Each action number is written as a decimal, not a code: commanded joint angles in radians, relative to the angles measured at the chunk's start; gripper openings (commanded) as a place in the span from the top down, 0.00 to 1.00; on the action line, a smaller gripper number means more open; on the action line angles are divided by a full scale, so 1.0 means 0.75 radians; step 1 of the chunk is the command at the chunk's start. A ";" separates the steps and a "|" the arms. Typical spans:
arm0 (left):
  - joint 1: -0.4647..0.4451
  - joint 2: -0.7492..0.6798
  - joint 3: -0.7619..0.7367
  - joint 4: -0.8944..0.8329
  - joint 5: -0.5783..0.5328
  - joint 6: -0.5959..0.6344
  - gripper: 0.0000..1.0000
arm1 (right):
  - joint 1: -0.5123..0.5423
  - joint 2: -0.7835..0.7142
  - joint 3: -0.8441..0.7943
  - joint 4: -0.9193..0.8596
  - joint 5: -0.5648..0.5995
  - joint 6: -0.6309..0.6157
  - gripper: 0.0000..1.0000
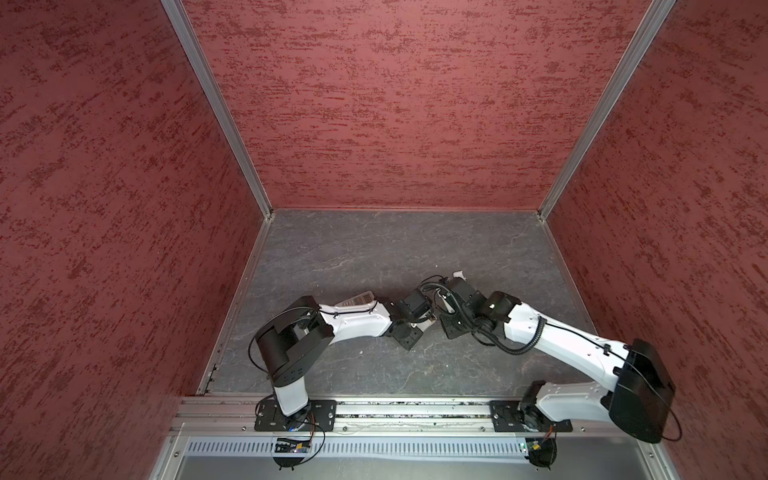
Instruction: Unload the batteries from the remote control
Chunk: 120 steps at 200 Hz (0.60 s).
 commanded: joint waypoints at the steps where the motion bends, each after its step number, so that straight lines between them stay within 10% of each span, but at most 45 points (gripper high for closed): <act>1: 0.000 0.033 -0.039 -0.042 0.086 0.005 0.42 | -0.007 -0.011 0.031 -0.013 0.043 -0.009 1.00; 120: -0.004 0.035 -0.040 -0.041 0.092 0.007 0.42 | -0.006 0.024 0.035 -0.011 0.042 -0.027 1.00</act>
